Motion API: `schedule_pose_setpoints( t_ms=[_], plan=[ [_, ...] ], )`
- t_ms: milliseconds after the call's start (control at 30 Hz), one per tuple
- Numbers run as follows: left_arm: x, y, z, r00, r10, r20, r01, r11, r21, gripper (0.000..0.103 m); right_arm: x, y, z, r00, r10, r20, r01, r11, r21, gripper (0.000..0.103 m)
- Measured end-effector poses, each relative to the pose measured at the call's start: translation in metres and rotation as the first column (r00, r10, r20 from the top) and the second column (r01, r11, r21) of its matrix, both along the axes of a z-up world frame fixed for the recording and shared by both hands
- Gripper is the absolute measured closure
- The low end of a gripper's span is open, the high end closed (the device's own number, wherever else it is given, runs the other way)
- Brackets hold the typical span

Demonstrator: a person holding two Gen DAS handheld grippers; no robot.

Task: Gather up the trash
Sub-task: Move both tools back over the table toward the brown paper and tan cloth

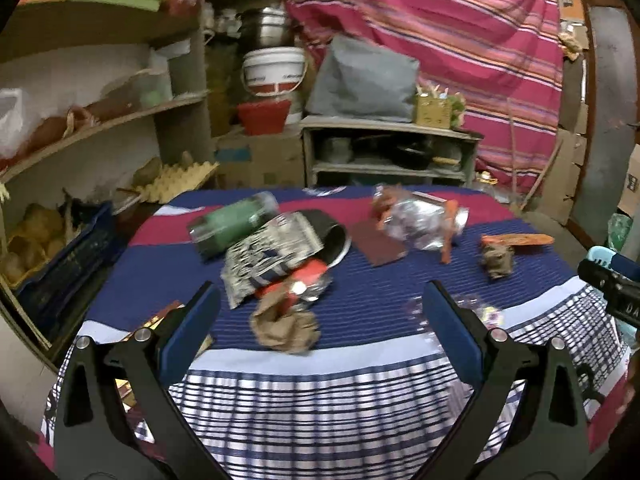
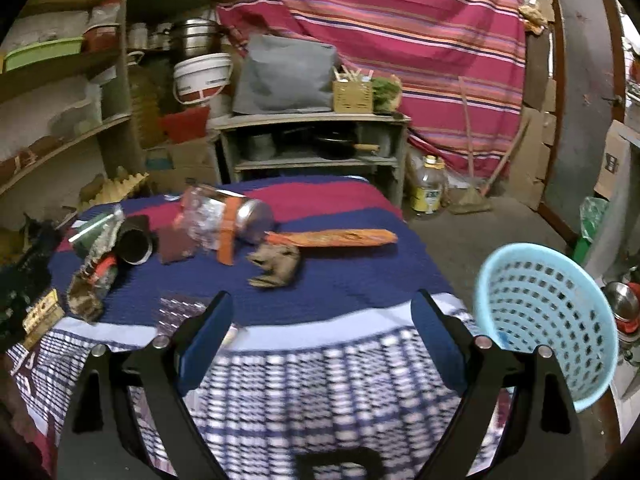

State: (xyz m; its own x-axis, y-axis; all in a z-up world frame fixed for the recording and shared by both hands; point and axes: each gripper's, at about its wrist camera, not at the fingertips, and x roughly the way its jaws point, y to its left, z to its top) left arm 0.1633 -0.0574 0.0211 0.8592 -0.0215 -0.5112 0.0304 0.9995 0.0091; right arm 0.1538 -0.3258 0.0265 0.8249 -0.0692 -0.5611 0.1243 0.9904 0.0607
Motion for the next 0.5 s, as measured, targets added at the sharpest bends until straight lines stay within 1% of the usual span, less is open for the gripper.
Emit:
schedule_pose_setpoints(
  t_ms=[167, 267, 400, 500],
  plan=[
    [0.006, 0.026, -0.009, 0.999, 0.031, -0.017, -0.031, 1.000, 0.000, 0.006, 0.024, 0.024, -0.004, 1.000, 0.027, -0.003, -0.027, 1.000, -0.016, 0.015],
    [0.013, 0.038, -0.016, 0.998, 0.041, -0.040, -0.042, 0.999, -0.020, 0.006, 0.038, 0.028, -0.008, 1.000, 0.028, -0.013, -0.028, 0.999, -0.015, 0.015],
    [0.025, 0.043, -0.028, 0.996, 0.036, -0.078, -0.041, 0.997, -0.059, 0.006, 0.054, 0.028, -0.017, 0.999, 0.020, -0.029, -0.021, 1.000, -0.018, 0.015],
    [0.039, 0.040, -0.040, 0.994, 0.031, -0.105, -0.037, 0.998, -0.054, 0.006, 0.059, 0.024, -0.027, 1.000, -0.001, -0.030, 0.000, 0.999, -0.043, 0.015]
  ],
)
